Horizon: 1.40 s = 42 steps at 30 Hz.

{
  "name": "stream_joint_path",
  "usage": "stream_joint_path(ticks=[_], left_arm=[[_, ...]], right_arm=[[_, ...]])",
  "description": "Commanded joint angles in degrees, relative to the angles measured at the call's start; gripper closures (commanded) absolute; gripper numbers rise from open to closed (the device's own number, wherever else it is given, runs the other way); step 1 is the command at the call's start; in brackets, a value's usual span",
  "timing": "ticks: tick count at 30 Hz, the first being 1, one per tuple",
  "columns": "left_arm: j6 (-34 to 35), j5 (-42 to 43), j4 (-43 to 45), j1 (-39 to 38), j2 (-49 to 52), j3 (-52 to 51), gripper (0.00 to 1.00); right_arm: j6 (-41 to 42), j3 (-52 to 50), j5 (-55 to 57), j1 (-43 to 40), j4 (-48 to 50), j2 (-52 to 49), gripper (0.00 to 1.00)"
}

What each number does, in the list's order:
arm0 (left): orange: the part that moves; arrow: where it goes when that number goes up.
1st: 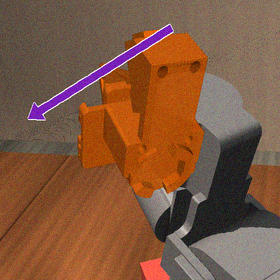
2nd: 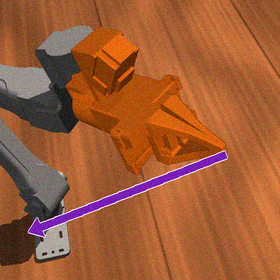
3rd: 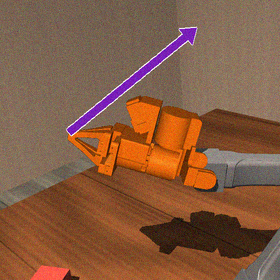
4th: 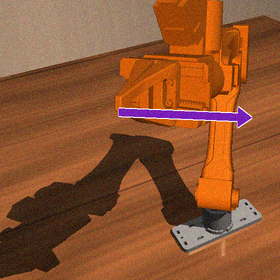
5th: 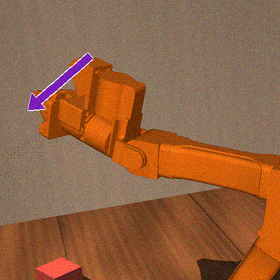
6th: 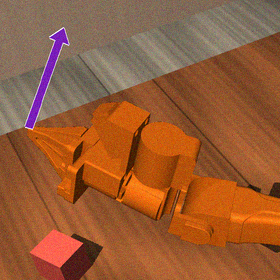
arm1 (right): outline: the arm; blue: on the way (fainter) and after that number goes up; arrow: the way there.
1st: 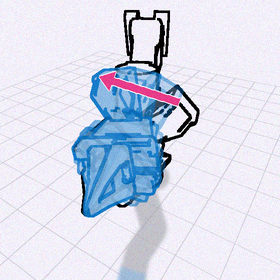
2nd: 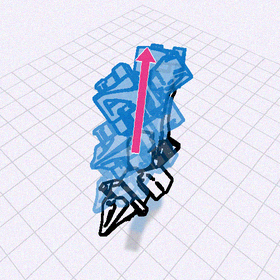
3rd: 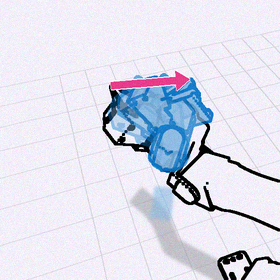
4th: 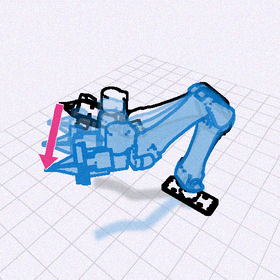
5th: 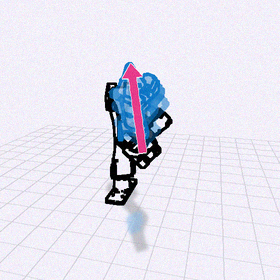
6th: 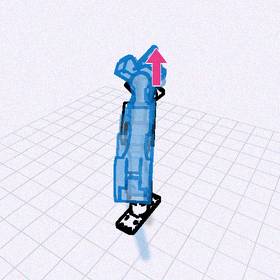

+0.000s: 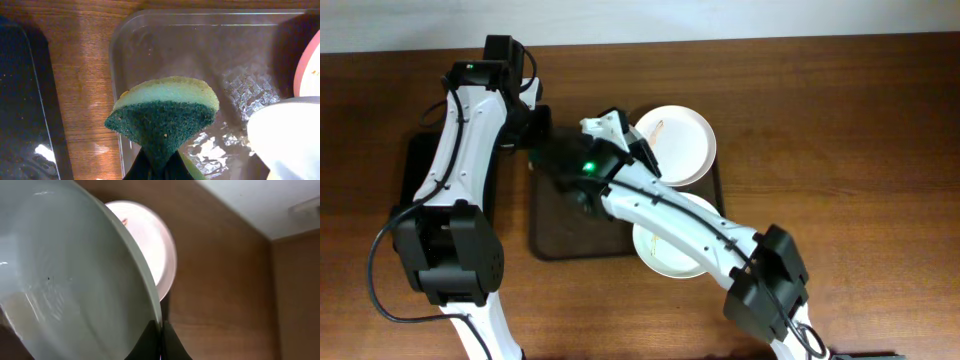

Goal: Clean dirty plates on tray and stack at the side
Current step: 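Lift the cleaned plate with the right gripper and carry it right of the tray, then set the plate down on the table and release it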

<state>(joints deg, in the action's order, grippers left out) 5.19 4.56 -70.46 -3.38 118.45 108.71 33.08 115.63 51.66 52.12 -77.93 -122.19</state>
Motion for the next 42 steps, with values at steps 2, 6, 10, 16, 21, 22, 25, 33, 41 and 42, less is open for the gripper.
stream_joint_path(ticks=[2,6,10,16,21,22,25,33,41,42], left_arm=[[-0.94,0.81,0.35,0.26,-1.05,0.85,0.99],[-0.94,0.81,0.35,0.26,-1.05,0.85,0.99],[-0.94,0.81,0.37,0.26,-1.05,0.85,0.99],[-0.94,0.81,0.57,0.26,-1.05,0.85,0.99],[-0.94,0.81,0.57,0.26,-1.05,0.85,0.99],[-0.94,0.81,0.57,0.26,-1.05,0.85,0.99],[-0.94,0.81,0.57,0.26,-1.05,0.85,0.99],[-0.92,0.81,0.81,0.04,-1.05,0.85,0.99],[-0.92,0.61,1.44,-0.39,-1.05,0.85,0.99],[-0.92,0.61,1.46,-0.39,-1.05,0.85,0.99]], right_arm=[[5.27,1.33,10.95,1.62,-0.96,1.64,0.96],[6.43,1.33,11.65,1.64,-1.27,1.64,0.96],[6.45,1.33,12.02,2.75,-1.36,1.64,0.96],[6.67,1.44,0.72,0.57,-1.36,4.11,0.96],[3.32,1.44,-25.68,-12.52,-0.92,14.53,0.96],[2.8,1.44,-29.16,-16.02,-0.94,15.93,0.96],[-2.84,1.42,-39.74,-31.85,-0.94,17.94,0.96],[-2.43,-16.11,-46.42,-66.18,5.79,17.64,0.96],[-0.63,-43.56,-48.39,-68.72,22.97,17.62,0.96],[-0.61,-44.81,-48.41,-69.26,24.02,17.59,0.96]])
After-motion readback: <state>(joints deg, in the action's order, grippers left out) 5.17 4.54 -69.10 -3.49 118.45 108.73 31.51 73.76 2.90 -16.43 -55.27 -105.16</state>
